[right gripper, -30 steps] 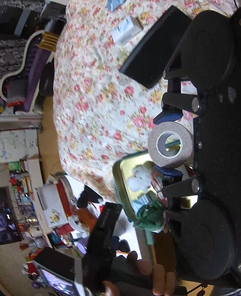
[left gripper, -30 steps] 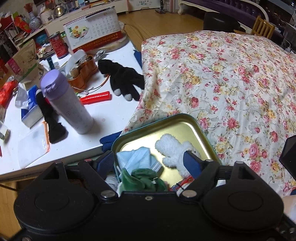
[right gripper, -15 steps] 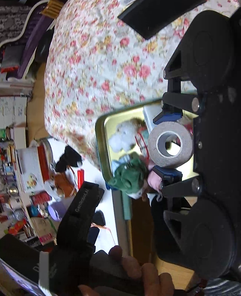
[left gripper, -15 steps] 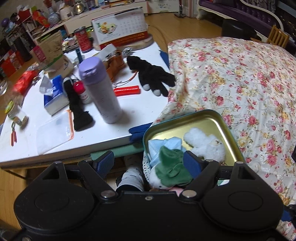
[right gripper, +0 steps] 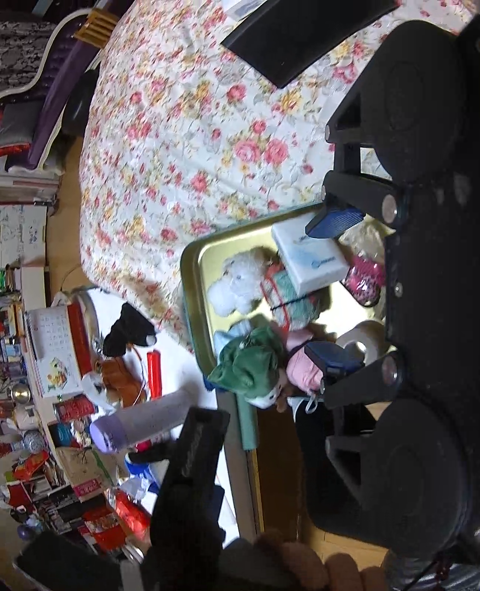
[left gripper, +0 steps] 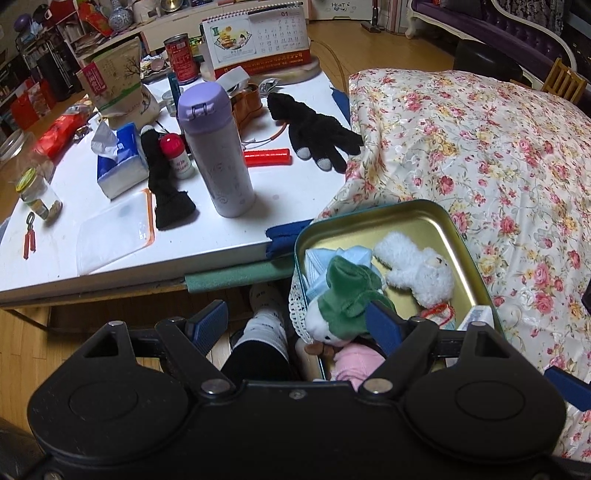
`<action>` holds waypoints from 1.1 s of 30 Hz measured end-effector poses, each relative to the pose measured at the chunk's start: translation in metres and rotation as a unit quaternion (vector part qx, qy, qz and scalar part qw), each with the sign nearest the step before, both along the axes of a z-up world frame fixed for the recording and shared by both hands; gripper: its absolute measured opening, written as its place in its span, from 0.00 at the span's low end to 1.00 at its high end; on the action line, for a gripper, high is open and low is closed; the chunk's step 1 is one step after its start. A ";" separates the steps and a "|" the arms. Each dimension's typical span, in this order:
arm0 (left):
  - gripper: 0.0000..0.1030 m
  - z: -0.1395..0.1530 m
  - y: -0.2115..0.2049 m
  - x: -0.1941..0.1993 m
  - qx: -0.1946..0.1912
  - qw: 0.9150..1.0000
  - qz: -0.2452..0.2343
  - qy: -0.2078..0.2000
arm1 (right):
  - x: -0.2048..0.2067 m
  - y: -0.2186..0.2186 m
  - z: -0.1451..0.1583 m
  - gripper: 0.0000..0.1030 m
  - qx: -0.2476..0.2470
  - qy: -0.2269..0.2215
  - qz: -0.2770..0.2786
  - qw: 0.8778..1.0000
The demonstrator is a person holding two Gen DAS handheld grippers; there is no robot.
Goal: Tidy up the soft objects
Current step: 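Open the left tool to drop the snowman in the tray while the right tool releases the tape roll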
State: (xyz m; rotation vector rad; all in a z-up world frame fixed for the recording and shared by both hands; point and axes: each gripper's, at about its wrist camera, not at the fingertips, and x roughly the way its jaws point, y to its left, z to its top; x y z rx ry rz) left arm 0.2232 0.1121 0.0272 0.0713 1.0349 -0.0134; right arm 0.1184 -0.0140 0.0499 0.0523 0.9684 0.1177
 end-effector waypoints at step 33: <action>0.76 0.003 -0.041 -0.061 -0.004 1.000 -0.016 0.015 | -0.048 -0.070 -0.007 0.60 0.013 0.021 -0.110 0.994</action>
